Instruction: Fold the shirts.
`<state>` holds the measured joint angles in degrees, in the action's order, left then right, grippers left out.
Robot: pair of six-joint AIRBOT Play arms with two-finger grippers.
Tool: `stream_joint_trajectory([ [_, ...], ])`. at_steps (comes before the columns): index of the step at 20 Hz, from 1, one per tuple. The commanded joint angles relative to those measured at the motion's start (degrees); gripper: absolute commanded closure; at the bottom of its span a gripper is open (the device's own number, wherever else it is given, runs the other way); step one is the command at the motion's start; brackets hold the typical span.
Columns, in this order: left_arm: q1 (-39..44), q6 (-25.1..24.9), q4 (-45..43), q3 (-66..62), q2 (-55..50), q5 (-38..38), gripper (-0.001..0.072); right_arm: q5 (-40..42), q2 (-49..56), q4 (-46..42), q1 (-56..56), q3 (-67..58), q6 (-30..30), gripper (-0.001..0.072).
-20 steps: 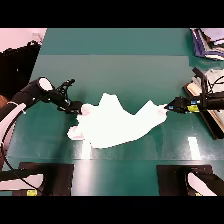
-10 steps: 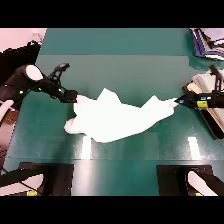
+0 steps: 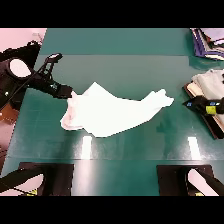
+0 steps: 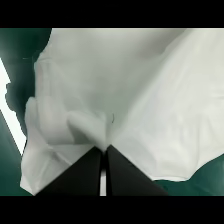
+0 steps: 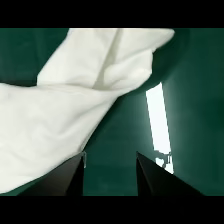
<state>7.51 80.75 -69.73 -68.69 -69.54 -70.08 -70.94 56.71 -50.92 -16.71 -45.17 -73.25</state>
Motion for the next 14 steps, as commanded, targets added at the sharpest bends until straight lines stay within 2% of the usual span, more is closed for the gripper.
stream_joint_trajectory([
  [1,-0.04,0.04,-0.11,-0.07,0.24,-0.44,0.0678,4.2,0.15,3.21,-0.96,6.56,0.26,0.0384],
  [4,-0.04,0.04,-0.13,-0.07,0.26,-0.5,0.0678,7.58,4.63,7.96,-0.48,7.61,0.28,0.0383],
  [10,-0.04,0.02,-0.15,-0.07,0.24,-0.72,0.0678,11.28,19.02,7.87,7.91,-0.11,-0.28,0.0383],
  [14,-0.04,-0.13,-0.2,-0.07,0.24,-0.98,0.0677,11.34,24.28,7.91,10.84,-4.11,-1.18,0.0383],
])
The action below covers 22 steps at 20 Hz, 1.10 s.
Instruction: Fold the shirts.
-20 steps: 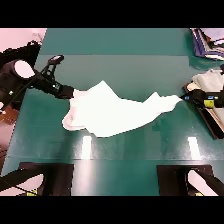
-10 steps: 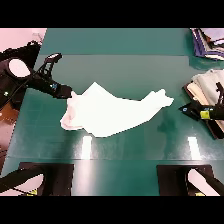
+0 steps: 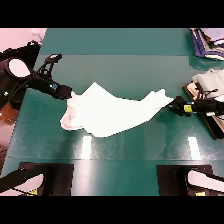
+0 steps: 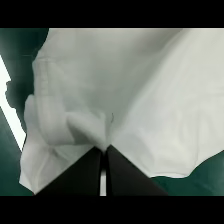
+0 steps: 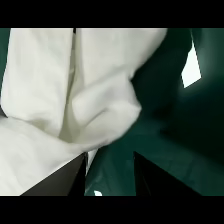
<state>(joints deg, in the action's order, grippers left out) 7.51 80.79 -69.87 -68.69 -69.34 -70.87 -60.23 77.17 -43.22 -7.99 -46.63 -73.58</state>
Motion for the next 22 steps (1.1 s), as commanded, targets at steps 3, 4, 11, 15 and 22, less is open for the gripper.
stream_joint_trajectory([
  [3,-0.04,-0.24,-0.11,-0.07,0.04,-0.13,0.0678,0.0,2.86,0.22,2.05,-3.32,-0.94,0.0383],
  [4,-0.04,-0.24,-0.11,-0.07,0.04,-0.09,0.0678,-0.59,1.97,0.15,1.55,-3.32,-0.94,0.0383],
  [11,-0.04,-0.22,-0.07,-0.07,0.04,0.55,0.0678,-3.19,1.18,0.2,-3.28,-3.32,-3.15,0.0384],
  [15,-0.04,-0.22,-0.07,-0.07,0.04,0.57,0.0677,0.2,4.07,0.2,-1.29,-3.32,-2.82,0.0496],
  [22,-0.04,-0.13,-1.46,-0.35,1.64,1.6,0.0679,6.38,-1.95,0.07,1.68,-3.39,-0.33,0.0697],
])
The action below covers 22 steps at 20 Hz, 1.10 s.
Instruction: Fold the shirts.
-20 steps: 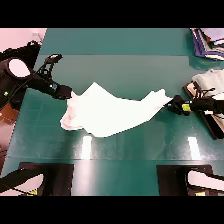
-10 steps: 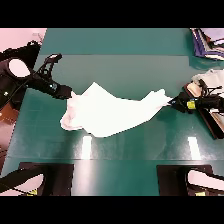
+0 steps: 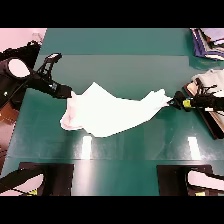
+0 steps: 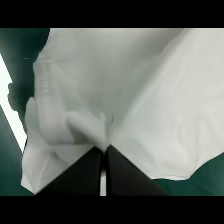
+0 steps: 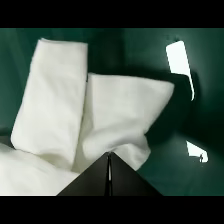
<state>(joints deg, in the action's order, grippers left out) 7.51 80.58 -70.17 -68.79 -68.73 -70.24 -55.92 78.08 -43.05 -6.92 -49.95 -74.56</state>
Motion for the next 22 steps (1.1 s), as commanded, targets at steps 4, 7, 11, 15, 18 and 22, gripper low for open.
stream_joint_trajectory([
  [4,-0.04,2.6,-6.84,-5.79,9.07,2.58,0.0678,-2.8,-12.83,-1.01,-1.99,-4.87,1.53,0.0697],
  [7,-0.04,3.48,-7.54,-10.95,13.27,3.17,0.0678,-8.0,-15.58,-8.74,-2.97,-9.6,-3.15,0.0695],
  [11,-0.04,3.45,-7.45,-9.79,12.41,-0.04,0.0678,-16.96,-9.64,-7.13,-1.79,-5.31,-3.48,0.0316],
  [15,-0.04,3.45,-7.43,-5.07,10.93,-0.22,0.0678,-12.09,-2.51,1.66,5.42,2.67,-0.42,0.0316],
  [18,-0.04,3.41,-7.45,-2.34,10.93,-0.31,0.0678,-6.23,1.9,5.97,10.49,3.45,1.51,0.0316],
  [22,-0.04,3.41,-7.45,-1.79,10.93,-0.28,0.0678,-1.42,5.68,5.99,12.87,-0.17,1.46,0.0328],
])
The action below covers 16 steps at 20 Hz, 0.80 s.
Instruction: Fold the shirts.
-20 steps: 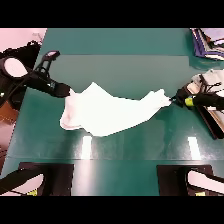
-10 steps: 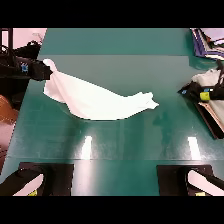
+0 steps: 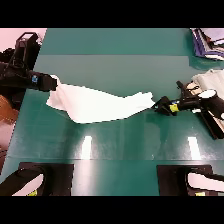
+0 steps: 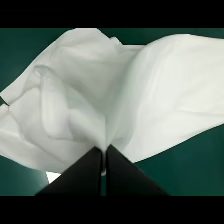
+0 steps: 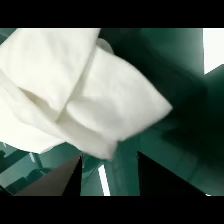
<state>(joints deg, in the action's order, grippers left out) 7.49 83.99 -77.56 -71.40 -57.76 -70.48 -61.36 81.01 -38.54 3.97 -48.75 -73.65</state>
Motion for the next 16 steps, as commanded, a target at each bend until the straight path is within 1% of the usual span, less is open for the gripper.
stream_joint_trajectory([
  [1,-0.02,0.0,-0.07,0.81,-0.04,0.02,0.0678,4.07,3.3,1.53,1.97,-2.6,0.52,0.0356],
  [2,-0.02,0.0,-0.07,0.81,-0.04,0.0,0.0677,4.02,3.56,1.53,1.97,-3.58,0.52,0.0389],
  [6,-0.02,0.0,-0.07,0.81,-0.04,0.48,0.0678,3.08,3.52,1.44,1.97,-5.75,0.52,0.039],
  [7,-0.02,0.0,-0.07,0.81,-0.04,0.48,0.0678,3.21,3.54,1.49,1.97,-5.79,0.55,0.0411],
  [9,-0.02,0.0,-0.04,0.81,-0.04,0.61,0.0678,3.28,3.52,1.44,1.97,-5.79,1.16,0.0695],
  [11,-0.02,0.02,-0.11,0.79,0.26,1.11,0.0679,3.32,2.27,1.46,1.97,-5.81,1.75,0.0696],
  [13,-0.02,0.13,-1.79,-1.4,2.05,0.96,0.0678,3.04,-2.25,1.42,1.29,-6.62,1.77,0.0697],
  [16,-0.02,1.55,-5.84,-11.69,6.4,0.85,0.0678,0.68,-12.33,1.4,-2.03,-15.02,1.75,0.0697],
])
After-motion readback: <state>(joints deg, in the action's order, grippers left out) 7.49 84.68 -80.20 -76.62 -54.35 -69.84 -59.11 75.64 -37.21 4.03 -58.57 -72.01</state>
